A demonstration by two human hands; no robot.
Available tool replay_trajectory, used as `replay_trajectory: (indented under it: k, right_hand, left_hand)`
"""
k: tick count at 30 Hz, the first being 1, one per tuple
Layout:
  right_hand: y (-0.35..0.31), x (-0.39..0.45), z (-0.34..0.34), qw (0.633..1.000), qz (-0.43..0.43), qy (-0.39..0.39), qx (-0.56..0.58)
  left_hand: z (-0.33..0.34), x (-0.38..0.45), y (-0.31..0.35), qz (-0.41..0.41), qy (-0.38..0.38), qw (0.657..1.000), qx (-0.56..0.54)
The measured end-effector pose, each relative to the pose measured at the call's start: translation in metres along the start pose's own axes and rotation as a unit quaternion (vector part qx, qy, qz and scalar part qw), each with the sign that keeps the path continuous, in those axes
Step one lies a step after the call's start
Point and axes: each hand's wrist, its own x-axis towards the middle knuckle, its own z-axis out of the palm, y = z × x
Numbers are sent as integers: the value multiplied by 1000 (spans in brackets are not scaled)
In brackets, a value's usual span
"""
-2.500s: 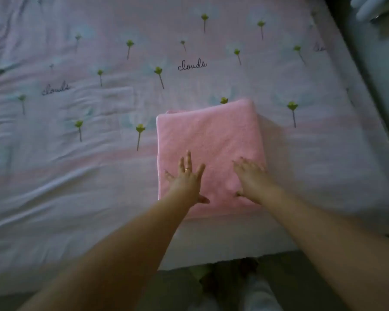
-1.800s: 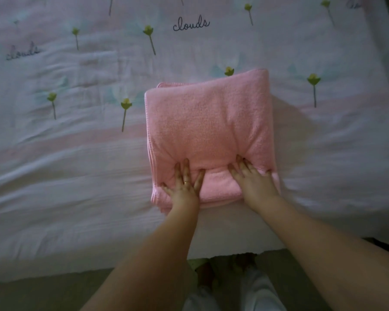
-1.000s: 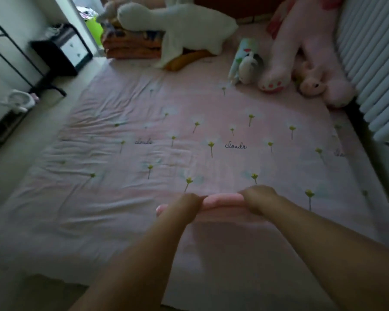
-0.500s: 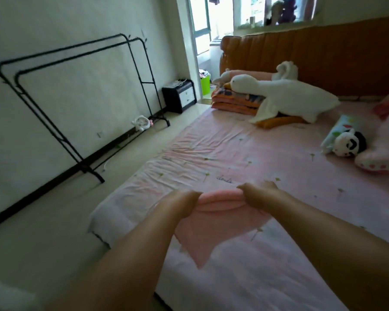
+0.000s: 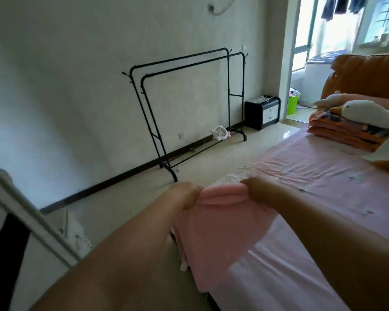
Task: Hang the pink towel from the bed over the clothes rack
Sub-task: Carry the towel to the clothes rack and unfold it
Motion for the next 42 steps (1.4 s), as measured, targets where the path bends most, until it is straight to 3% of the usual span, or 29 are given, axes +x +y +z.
replay_trajectory:
  k: [9, 18, 25, 30, 35, 42]
  right_hand:
    - [-129, 128, -61, 995, -60, 76, 13]
    - [-204, 271, -98, 988, -107, 111, 27]
    - [-231, 462, -126, 974, -126, 187, -7]
    - [-247, 574, -170, 947, -125, 295, -7]
    - [-268, 642, -204, 928, -115, 354, -19]
    - [-274, 736, -225, 917, -72, 389, -54]
  left_hand:
    - [-13, -16, -184, -68, 70, 995, -2]
    - [-15, 24, -315, -155, 68, 985, 41]
    - [-23, 140, -448, -201, 127, 966, 102]
    - [-36, 215, -533, -227, 198, 942, 145]
    - [-62, 259, -605, -257, 227, 919, 195]
    - [-78, 339, -690, -220, 248, 912, 240]
